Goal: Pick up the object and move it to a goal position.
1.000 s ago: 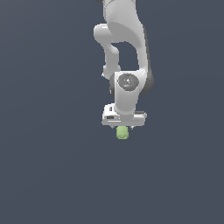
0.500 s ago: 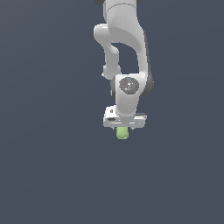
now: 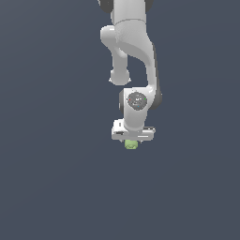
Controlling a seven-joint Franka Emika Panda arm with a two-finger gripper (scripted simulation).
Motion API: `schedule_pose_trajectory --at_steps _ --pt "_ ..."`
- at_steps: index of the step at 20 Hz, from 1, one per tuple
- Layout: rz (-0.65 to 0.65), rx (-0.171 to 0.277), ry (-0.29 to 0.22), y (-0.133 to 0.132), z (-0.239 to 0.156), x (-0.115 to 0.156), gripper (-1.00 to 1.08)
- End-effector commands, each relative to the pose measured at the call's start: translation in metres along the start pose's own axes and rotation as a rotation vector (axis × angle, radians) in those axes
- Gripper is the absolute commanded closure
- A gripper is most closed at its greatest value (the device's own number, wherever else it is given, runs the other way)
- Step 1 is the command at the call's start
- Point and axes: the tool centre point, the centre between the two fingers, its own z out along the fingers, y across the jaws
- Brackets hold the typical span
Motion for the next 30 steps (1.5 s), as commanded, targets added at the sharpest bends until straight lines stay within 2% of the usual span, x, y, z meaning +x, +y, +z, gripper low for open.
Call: schedule_pose_trajectory --at_steps 1,2,18,24,30 --pt "0.000 0.000 0.002 0.000 0.002 0.001 -0.92" --pt "0.000 0.000 0.002 0.000 0.002 0.001 1.08" --pt "0.000 0.000 0.003 0.002 -0.010 0.004 1.08" --pt "0.000 0.000 0.003 0.007 -0.043 0.014 1.08" --pt "0.000 0.000 0.003 0.016 -0.094 0.029 1.08"
